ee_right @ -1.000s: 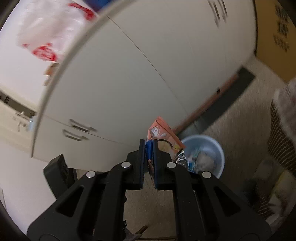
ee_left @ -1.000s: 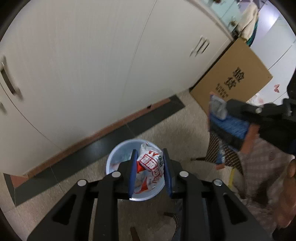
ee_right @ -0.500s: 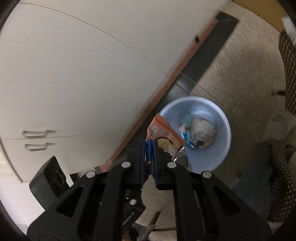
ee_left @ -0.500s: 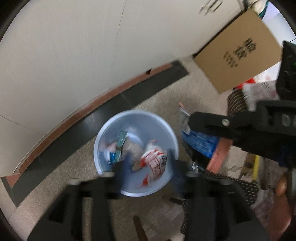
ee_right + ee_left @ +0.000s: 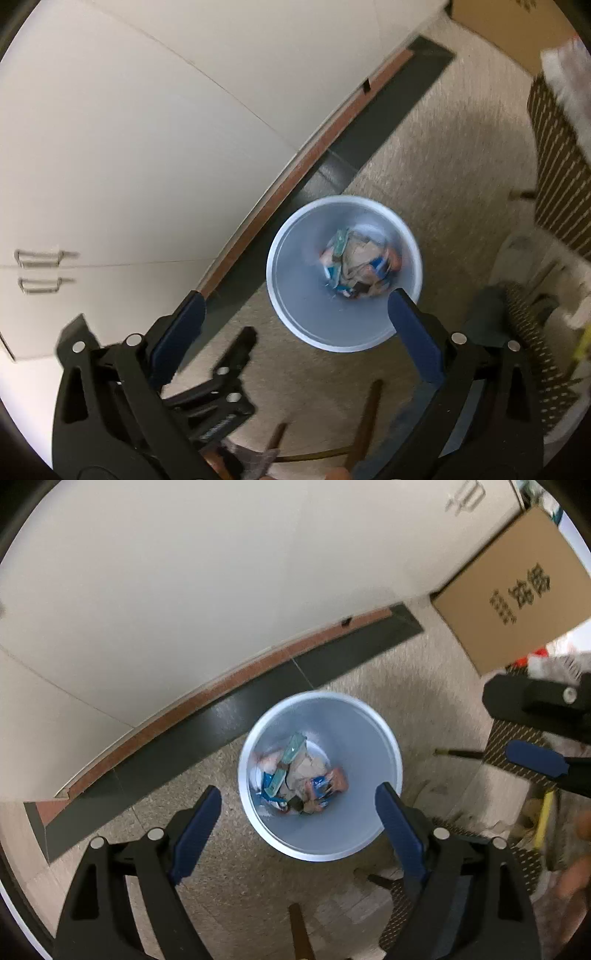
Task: Collect trash
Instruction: 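Move both tools back over the pink table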
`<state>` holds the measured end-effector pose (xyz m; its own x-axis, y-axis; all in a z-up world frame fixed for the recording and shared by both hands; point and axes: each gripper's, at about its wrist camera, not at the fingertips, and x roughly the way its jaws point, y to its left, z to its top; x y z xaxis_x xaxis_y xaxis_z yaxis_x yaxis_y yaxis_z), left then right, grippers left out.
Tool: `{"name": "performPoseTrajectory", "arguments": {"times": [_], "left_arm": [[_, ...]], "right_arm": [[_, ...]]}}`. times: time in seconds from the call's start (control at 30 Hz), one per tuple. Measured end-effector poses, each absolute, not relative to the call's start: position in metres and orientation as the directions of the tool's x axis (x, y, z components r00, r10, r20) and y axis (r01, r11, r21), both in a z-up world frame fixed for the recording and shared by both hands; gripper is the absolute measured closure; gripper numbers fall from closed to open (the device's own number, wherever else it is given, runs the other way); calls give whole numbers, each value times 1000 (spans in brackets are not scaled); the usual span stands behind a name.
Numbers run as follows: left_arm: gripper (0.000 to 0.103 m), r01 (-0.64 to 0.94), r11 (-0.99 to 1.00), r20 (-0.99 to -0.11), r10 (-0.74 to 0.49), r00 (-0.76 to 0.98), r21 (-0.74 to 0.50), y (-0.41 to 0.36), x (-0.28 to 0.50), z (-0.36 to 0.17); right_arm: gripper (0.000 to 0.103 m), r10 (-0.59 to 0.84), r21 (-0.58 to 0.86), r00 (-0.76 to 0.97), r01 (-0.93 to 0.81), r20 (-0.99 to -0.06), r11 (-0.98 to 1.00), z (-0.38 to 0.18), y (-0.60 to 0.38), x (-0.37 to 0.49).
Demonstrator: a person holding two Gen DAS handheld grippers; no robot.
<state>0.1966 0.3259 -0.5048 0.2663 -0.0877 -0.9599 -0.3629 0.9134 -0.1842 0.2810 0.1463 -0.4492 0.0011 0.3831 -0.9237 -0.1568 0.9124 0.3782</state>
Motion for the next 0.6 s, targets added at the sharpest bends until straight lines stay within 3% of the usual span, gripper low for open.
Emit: {"name": "performPoseTrajectory", "arguments": {"times": [0.3,0.6], "left_arm": [[19,-397,891,-912,-44,407,-220,327,168,-415],[19,-322,918,-795,14,606,-230,290,146,-293]], "right_arm": [[6,449,373,177,-342,-876,862,-338,148,263],[6,517,354,399,-414,-758,839,-220,75,216]]}}
